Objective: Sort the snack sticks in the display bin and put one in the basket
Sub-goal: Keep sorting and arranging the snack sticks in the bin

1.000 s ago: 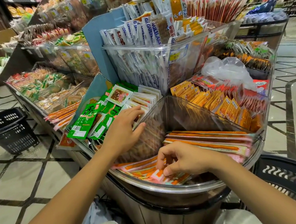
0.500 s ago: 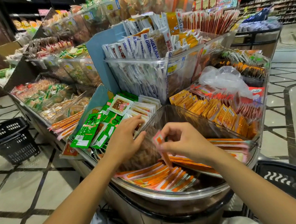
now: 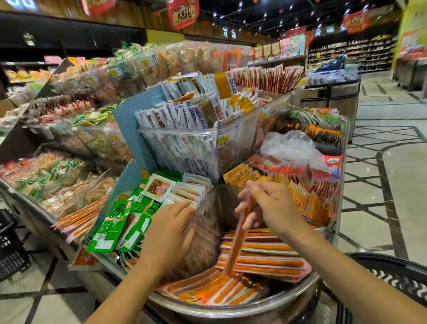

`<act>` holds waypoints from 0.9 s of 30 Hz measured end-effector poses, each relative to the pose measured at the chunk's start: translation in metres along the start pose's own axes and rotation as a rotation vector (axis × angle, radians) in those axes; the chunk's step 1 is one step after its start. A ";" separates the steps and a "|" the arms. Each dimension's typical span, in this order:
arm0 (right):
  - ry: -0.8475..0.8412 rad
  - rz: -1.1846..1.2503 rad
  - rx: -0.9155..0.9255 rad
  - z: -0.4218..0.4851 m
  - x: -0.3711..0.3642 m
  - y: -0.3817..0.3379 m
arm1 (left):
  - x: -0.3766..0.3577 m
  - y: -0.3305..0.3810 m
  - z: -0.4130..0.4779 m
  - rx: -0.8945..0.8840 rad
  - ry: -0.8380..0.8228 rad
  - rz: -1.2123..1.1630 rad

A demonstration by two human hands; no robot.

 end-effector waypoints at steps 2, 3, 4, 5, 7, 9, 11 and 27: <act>0.051 0.026 0.002 0.001 0.010 -0.002 | 0.002 0.024 -0.002 -0.032 0.006 -0.085; 0.078 0.041 0.007 0.002 0.016 -0.003 | -0.002 0.036 -0.004 -0.022 -0.024 -0.163; 0.104 0.058 0.013 0.003 0.021 -0.004 | -0.010 0.046 -0.006 0.016 -0.078 -0.254; 0.124 0.075 0.019 0.004 0.024 -0.005 | -0.021 0.052 -0.010 0.075 -0.147 -0.343; 0.141 0.102 0.022 0.006 0.028 -0.005 | -0.041 0.058 -0.018 0.160 -0.233 -0.487; 0.130 0.142 0.015 0.007 0.027 -0.004 | -0.046 0.055 -0.020 0.212 -0.217 -0.564; 0.106 0.186 0.011 0.006 0.023 -0.001 | -0.048 0.050 -0.020 0.264 -0.213 -0.654; 0.168 -0.101 -0.054 -0.003 0.023 0.041 | -0.055 0.048 -0.030 0.442 -0.263 -0.952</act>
Point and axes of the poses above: each hand's wrist, its own z-axis towards the middle knuckle, its own x-axis out of the back of the hand, y = z × x, the point moved 10 cm from there along z, towards the middle knuckle, and after that the axes turned 9 degrees about -z, right-handed, at the moved point
